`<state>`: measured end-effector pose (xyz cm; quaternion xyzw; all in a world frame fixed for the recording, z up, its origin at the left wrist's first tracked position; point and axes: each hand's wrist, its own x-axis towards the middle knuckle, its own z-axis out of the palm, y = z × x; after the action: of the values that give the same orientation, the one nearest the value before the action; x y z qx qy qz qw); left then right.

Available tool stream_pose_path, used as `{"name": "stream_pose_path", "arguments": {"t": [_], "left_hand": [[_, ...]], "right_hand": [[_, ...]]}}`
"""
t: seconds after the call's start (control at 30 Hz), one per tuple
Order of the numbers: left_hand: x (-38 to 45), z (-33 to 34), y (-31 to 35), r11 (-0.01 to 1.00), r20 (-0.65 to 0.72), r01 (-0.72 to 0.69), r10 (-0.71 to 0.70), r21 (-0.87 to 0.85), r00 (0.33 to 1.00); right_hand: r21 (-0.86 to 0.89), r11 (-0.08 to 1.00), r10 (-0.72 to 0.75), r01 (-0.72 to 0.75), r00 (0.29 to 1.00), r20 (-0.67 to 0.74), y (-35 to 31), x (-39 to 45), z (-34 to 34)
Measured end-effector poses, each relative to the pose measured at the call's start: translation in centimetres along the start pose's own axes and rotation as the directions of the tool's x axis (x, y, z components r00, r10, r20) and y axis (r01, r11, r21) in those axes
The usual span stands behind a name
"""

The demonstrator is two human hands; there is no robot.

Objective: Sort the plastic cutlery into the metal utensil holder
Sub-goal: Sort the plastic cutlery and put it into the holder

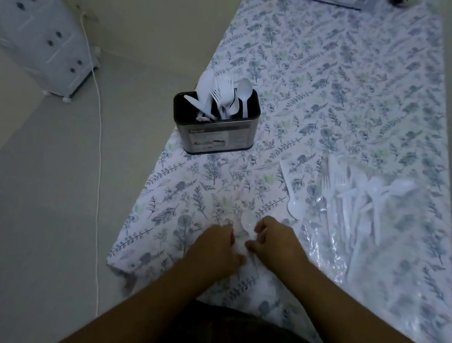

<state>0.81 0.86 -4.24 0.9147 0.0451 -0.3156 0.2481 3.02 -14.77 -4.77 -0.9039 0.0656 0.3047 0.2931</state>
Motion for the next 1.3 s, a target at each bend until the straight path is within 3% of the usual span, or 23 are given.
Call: {"name": "stream_pose_path", "arguments": {"t": [0.13,0.23,0.3,0.37,0.43,0.5,0.57,0.63,0.73,0.8,0.83,0.9,0.93,0.97,1.03,1.1,1.2,1.3], "left_hand": [[-0.5,1.6,-0.4,0.995,-0.085,-0.030,0.023,-0.091,0.996],[-0.2,0.1,-0.6,0.981,-0.069,-0.044,0.031,-0.190,0.997],[-0.1,-1.2,-0.5,0.919,0.013,0.000,0.006,-0.395,1.000],[-0.1,-2.5,-0.1,0.740,0.129,0.079,0.011,-0.668,0.992],[-0.3,-3.9,0.9,0.498,0.225,0.187,0.016,-0.847,0.974],[-0.2,-4.7,1.9,0.274,0.270,0.258,0.007,-0.927,0.963],[0.3,-4.9,2.9,0.152,0.295,0.293,-0.012,-0.944,0.956],[0.6,-4.4,3.8,0.117,0.315,0.315,-0.014,-0.942,0.949],[1.4,-3.6,5.8,0.115,0.327,0.325,0.002,-0.939,0.945],[2.3,-3.2,7.2,0.198,0.304,0.301,-0.014,-0.933,0.952],[3.2,-2.8,7.8,0.321,0.257,0.259,-0.049,-0.911,0.965],[4.8,-2.2,8.9,0.706,0.020,0.064,-0.071,-0.705,0.997],[5.7,-1.8,9.2,0.863,-0.131,-0.073,0.008,-0.499,0.991],[6.7,-1.5,9.6,0.940,-0.246,-0.214,0.148,-0.267,0.958],[8.8,-0.6,10.1,0.883,-0.280,-0.433,0.468,0.181,0.838],[10.7,-0.4,10.9,0.737,-0.159,-0.495,0.617,0.459,0.771],[12.3,-1.2,11.7,0.618,-0.052,-0.465,0.634,0.634,0.772],[12.1,-1.7,11.4,0.657,-0.021,-0.436,0.566,0.615,0.824]], "right_hand": [[0.116,0.993,-0.008,0.017,0.997,-0.074,0.6,-0.6,-0.5],[0.066,0.985,-0.144,0.158,0.974,-0.173,0.6,-1.2,-1.7],[0.018,0.958,-0.273,0.285,0.934,-0.231,0.5,-1.6,-2.6],[-0.010,0.919,-0.382,0.393,0.887,-0.259,0.6,-1.7,-3.2],[-0.018,0.898,-0.432,0.439,0.874,-0.224,0.5,-1.9,-3.6],[0.016,0.906,-0.414,0.424,0.893,-0.177,0.6,-2.3,-3.7],[0.119,0.912,-0.369,0.392,0.913,-0.175,1.0,-2.8,-3.3],[0.208,0.917,-0.303,0.341,0.933,-0.191,1.5,-3.4,-2.8],[0.201,0.948,-0.208,0.248,0.957,-0.200,2.8,-4.1,-2.7],[0.247,0.957,-0.098,0.155,0.969,-0.227,4.2,-4.3,-2.8],[0.297,0.950,-0.026,0.101,0.969,-0.244,5.0,-4.5,-2.9],[0.410,0.912,0.102,0.011,0.963,-0.251,6.7,-4.7,-3.0],[0.476,0.879,0.151,-0.018,0.958,-0.244,7.3,-5.0,-3.1],[0.543,0.839,0.191,-0.038,0.955,-0.228,7.9,-5.2,-3.2],[0.640,0.767,0.242,-0.057,0.948,-0.205,8.6,-5.8,-3.5],[0.699,0.711,0.281,-0.077,0.943,-0.181,9.2,-6.2,-3.7],[0.775,0.625,0.311,-0.096,0.941,-0.134,9.8,-6.6,-4.0],[0.816,0.570,0.323,-0.094,0.939,-0.118,10.1,-6.6,-4.4]]}}
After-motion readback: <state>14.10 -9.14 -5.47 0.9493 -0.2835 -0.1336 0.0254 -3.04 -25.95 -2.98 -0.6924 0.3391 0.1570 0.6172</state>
